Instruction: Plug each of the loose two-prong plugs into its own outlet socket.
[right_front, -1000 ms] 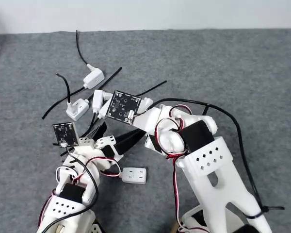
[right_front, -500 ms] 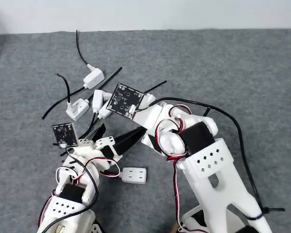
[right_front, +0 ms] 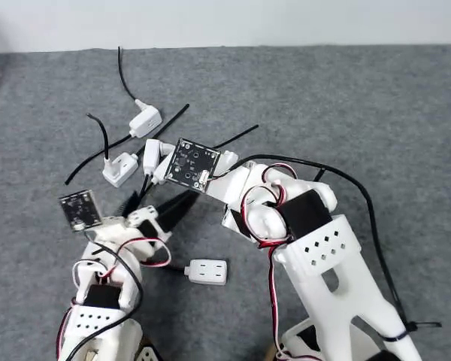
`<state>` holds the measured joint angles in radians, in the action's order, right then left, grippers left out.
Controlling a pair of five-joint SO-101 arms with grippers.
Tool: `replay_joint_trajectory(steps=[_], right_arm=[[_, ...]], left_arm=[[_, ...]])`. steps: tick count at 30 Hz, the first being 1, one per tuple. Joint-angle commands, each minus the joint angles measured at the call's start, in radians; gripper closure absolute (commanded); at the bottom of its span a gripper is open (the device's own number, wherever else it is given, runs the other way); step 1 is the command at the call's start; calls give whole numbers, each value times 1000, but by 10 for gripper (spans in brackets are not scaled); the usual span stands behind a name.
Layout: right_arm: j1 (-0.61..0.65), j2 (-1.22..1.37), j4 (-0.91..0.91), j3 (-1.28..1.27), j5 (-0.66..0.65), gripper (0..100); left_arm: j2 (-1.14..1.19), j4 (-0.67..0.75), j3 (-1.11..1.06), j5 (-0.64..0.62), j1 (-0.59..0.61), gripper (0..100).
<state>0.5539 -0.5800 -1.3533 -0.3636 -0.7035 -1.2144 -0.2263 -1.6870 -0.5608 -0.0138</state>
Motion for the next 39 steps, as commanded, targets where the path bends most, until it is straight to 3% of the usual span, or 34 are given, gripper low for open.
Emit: replay_joint_trajectory(steps=[1,4,6,8,11,18,25,31,39], right_arm=[[27,-30,-64,92,-8,992],[94,-16,-180,173,-5,992],[137,22,-245,216,11,992],[165,82,-271,233,38,992],[188,194,-269,235,48,992],[189,389,-185,190,52,991],[214,423,-56,11,54,991],[220,421,-51,-26,75,991],[337,420,-59,-23,132,991]], left_arm=[[-8,8,12,6,120,472],[-8,-87,5,20,232,472],[-8,-187,5,98,287,472],[-8,-270,19,186,321,472],[-8,-330,42,203,384,472],[-8,-327,42,206,402,472],[-8,-327,42,206,402,472],[-8,-327,42,206,402,472],[-8,-327,42,206,402,472]])
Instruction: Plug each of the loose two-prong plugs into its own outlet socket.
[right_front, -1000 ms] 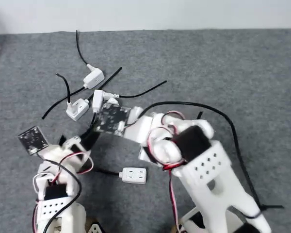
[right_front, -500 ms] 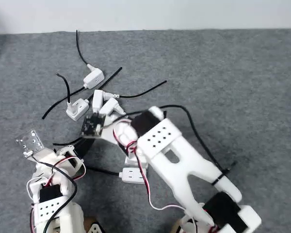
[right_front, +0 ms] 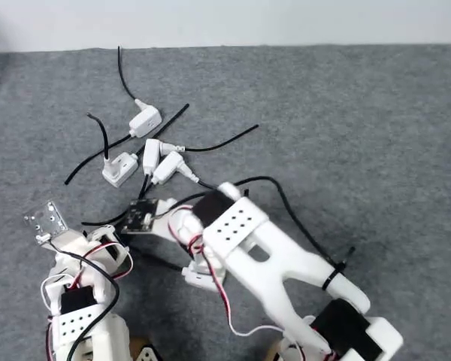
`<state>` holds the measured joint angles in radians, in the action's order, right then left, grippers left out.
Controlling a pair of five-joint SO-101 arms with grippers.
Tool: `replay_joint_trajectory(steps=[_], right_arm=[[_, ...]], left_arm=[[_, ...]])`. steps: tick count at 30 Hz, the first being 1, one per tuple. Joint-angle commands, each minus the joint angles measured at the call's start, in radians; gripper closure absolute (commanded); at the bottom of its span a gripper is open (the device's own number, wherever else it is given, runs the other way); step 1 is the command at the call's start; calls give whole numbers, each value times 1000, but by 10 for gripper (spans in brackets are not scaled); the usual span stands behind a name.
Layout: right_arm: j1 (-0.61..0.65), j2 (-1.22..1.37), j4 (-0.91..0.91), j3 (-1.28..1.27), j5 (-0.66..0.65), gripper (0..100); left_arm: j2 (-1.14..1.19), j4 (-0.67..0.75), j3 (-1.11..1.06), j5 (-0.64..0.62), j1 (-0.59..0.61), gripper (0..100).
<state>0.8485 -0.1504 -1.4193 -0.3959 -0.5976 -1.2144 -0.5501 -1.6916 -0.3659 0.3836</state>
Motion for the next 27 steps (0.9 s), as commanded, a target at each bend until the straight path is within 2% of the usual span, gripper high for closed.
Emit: replay_joint_trajectory(steps=[1,9,16,27], right_arm=[[50,-10,5,8,26,991],[56,-18,-77,66,69,991],[58,-131,-159,120,106,991],[85,-136,-71,21,164,991]], left_arm=[[-8,-3,47,11,5,472],[-8,-3,47,11,5,472],[-8,-3,47,11,5,472],[-8,-3,47,11,5,472]])
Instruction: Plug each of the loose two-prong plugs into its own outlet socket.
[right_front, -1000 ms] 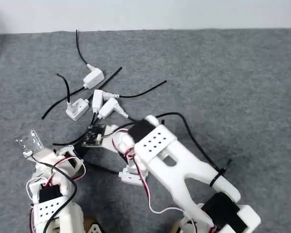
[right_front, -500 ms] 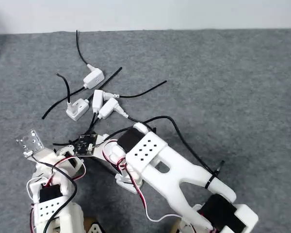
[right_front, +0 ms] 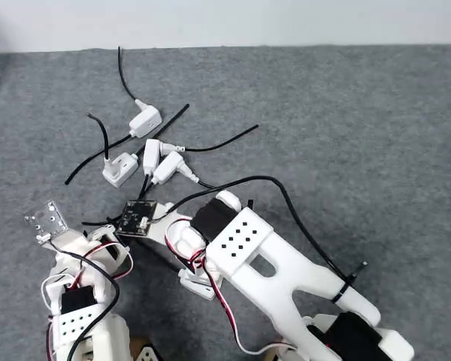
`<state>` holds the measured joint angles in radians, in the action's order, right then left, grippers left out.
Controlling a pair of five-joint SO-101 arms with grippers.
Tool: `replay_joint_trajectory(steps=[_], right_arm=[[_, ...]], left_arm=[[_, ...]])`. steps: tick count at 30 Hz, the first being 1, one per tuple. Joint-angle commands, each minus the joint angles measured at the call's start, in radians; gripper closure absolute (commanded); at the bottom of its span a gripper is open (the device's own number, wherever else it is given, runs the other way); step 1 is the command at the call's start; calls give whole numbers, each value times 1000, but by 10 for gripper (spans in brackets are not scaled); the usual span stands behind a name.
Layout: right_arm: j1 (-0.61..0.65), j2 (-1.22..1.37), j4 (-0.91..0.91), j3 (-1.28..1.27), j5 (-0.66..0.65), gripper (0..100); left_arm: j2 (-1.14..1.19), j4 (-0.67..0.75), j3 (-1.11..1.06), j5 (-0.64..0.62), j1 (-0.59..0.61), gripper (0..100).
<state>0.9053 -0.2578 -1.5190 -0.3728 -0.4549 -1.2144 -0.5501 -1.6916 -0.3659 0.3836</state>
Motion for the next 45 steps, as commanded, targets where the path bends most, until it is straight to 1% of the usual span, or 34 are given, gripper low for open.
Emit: replay_joint_trajectory(steps=[1,6,9,13,28,34,45], right_arm=[[41,-38,45,-14,43,991],[85,-30,154,-114,104,991],[81,-33,182,-157,123,991],[59,-38,179,-163,117,991],[58,-39,177,-164,98,991],[-19,-39,177,-164,87,991],[10,-30,200,-196,94,991]], left_arm=[[-8,-3,47,11,5,472],[-8,-3,47,11,5,472],[-8,-3,47,11,5,472],[-8,-3,47,11,5,472],[-8,-3,47,11,5,472],[-8,-3,47,11,5,472],[-8,-3,47,11,5,472]])
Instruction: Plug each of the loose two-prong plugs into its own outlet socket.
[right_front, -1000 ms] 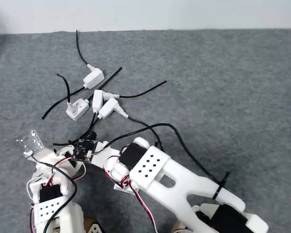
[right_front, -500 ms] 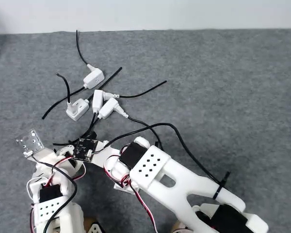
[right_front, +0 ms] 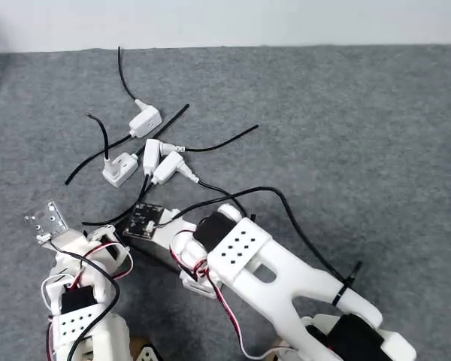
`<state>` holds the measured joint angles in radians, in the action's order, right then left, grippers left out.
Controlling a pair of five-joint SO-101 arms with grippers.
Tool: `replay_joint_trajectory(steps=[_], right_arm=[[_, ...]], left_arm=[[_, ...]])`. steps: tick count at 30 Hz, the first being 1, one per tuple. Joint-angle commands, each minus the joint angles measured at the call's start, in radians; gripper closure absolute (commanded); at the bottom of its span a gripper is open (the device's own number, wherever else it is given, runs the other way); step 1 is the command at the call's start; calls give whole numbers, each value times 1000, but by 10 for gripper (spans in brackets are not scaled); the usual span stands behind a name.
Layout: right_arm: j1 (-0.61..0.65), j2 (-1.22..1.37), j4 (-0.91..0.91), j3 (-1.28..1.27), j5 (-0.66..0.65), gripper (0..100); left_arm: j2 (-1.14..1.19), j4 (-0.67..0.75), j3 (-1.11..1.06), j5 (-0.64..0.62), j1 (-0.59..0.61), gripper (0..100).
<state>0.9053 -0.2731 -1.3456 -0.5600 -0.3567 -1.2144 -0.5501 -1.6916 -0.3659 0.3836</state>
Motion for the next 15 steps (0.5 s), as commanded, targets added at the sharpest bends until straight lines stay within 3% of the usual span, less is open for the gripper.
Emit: replay_joint_trajectory(steps=[1,7,15], right_arm=[[8,-13,45,-34,-8,991],[5,-13,203,-219,-11,991],[-4,-18,225,-230,-69,991]], left_arm=[[-8,-3,47,11,5,472],[-8,-3,47,11,5,472],[-8,-3,47,11,5,472]])
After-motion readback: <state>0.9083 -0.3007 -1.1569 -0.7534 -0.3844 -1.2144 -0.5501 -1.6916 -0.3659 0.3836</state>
